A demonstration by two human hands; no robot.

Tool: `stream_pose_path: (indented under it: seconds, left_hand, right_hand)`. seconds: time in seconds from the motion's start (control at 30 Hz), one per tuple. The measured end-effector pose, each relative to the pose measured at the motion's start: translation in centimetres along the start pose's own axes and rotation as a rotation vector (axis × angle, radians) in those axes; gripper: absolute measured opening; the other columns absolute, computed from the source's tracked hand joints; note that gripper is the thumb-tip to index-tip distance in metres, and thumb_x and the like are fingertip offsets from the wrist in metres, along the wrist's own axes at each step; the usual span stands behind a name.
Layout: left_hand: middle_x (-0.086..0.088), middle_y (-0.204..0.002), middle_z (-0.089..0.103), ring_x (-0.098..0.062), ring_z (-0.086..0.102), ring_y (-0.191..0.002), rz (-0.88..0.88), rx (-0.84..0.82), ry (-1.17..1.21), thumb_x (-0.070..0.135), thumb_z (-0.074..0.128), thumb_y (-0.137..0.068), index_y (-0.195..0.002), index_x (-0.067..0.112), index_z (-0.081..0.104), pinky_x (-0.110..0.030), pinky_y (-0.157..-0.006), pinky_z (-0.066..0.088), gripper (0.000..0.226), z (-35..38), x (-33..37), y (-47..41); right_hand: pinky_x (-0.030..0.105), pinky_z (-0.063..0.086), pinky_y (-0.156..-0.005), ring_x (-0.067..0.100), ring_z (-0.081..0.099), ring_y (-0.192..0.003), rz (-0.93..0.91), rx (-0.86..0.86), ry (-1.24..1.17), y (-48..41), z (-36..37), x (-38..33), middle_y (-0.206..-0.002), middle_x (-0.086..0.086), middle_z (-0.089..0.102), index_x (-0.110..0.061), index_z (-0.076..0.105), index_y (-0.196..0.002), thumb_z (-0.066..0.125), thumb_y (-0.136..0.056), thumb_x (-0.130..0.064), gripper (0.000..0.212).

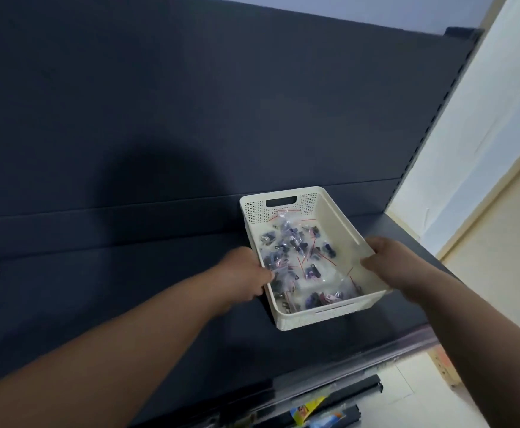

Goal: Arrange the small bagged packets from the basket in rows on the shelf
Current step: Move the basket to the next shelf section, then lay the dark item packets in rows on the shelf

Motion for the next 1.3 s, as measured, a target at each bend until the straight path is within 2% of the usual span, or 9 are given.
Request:
stream_pose_path:
  seconds: [0.13,0.27,0.33,0.57,0.67,0.77,0.9,1.17,1.3]
  left_hand:
    - [0.002,-0.072,0.061,-0.011,0.057,-0.066,0.007,0.028,-0.039,0.014,0.059,-0.088,-0.069,0.022,0.053,-0.021,-0.057,0.045,0.021,2.2,0.9,-0.9]
    - [0.009,-0.067,0.056,-0.007,0.052,-0.063,0.004,0.137,-0.205,0.027,0.059,-0.09,-0.066,0.023,0.05,-0.021,-0.053,0.038,0.026,2.1,1.9,-1.7]
    - [0.007,-0.071,0.056,-0.009,0.052,-0.065,0.004,0.239,-0.335,0.036,0.054,-0.091,-0.073,0.023,0.05,-0.022,-0.053,0.037,0.023,1.7,2.2,-1.9]
    - [0.002,-0.117,0.057,-0.016,0.056,-0.103,0.008,0.383,-0.372,0.042,0.055,-0.09,-0.123,0.02,0.05,-0.032,-0.087,0.048,0.04,0.5,1.2,-2.1]
    - [0.001,-0.127,0.054,-0.017,0.054,-0.112,0.002,0.425,-0.373,0.04,0.055,-0.09,-0.128,0.02,0.047,-0.029,-0.092,0.045,0.044,-0.3,0.5,-1.6]
    - [0.002,-0.127,0.054,-0.014,0.054,-0.111,0.0,0.436,-0.329,0.039,0.054,-0.091,-0.129,0.02,0.047,-0.023,-0.085,0.04,0.043,-1.1,0.0,-1.1]
    - [0.004,-0.115,0.059,-0.01,0.056,-0.093,0.046,0.46,-0.169,0.036,0.056,-0.091,-0.12,0.021,0.053,-0.021,-0.073,0.04,0.033,-2.5,-0.3,-0.8]
    - [0.0,-0.11,0.063,-0.017,0.063,-0.1,0.108,0.239,0.445,0.035,0.066,-0.085,-0.11,0.021,0.058,-0.032,-0.079,0.054,0.03,-5.3,1.1,1.5]
    - [0.002,-0.102,0.069,-0.014,0.065,-0.099,0.148,0.069,0.331,0.024,0.077,-0.075,-0.11,0.021,0.055,-0.033,-0.082,0.055,0.042,-7.4,-0.6,3.6]
  right_hand:
    - [0.027,0.047,-0.06,0.022,0.059,-0.071,-0.007,-0.033,0.134,-3.3,-0.9,1.8,-0.081,0.008,0.065,-0.02,0.062,-0.075,0.045,-0.079,0.004,0.03]
    - [0.035,0.044,-0.077,0.032,0.054,-0.101,-0.171,0.169,0.542,-4.7,0.0,0.7,-0.113,0.011,0.058,-0.016,0.054,-0.117,0.051,-0.083,-0.014,0.034]
    - [0.038,0.044,-0.086,0.033,0.051,-0.11,-0.348,0.208,0.491,-4.5,1.4,-1.3,-0.124,0.011,0.053,-0.019,0.051,-0.127,0.055,-0.086,-0.021,0.042]
    - [0.045,0.03,-0.11,0.034,0.029,-0.134,-0.44,-0.285,0.623,-8.1,9.4,-2.8,-0.147,0.006,0.029,-0.042,0.038,-0.138,0.064,-0.068,-0.055,0.076]
    - [0.038,0.038,-0.101,0.032,0.045,-0.121,-0.462,-0.259,0.649,-9.1,9.9,-2.8,-0.135,0.011,0.042,-0.033,0.054,-0.126,0.066,-0.073,-0.045,0.056]
    - [0.026,0.038,-0.069,0.027,0.059,-0.093,-0.519,-0.129,0.503,-9.4,9.2,-3.4,-0.1,0.008,0.06,-0.016,0.063,-0.092,0.063,-0.079,-0.021,0.014]
    - [0.023,0.039,-0.049,0.019,0.052,-0.059,-0.403,-0.02,-0.003,-9.0,6.6,-4.5,-0.067,0.003,0.057,-0.004,0.061,-0.082,0.064,-0.081,-0.006,0.003]
    - [0.019,0.039,-0.047,0.007,0.049,-0.045,-0.312,-0.406,-0.65,-1.8,6.5,-12.4,-0.059,0.002,0.055,-0.011,0.057,-0.08,0.062,-0.084,0.001,0.014]
    - [0.024,0.049,-0.05,0.012,0.056,-0.048,-0.224,-0.591,-0.871,1.7,10.8,-15.3,-0.058,0.005,0.059,-0.007,0.053,-0.085,0.056,-0.087,0.002,0.01]
Point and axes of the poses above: each hand's wrist, its own y-axis away from the middle knuckle, its own z-axis out of the palm, x = y × z, the point moved 2 cm from there along -y, towards the middle knuckle
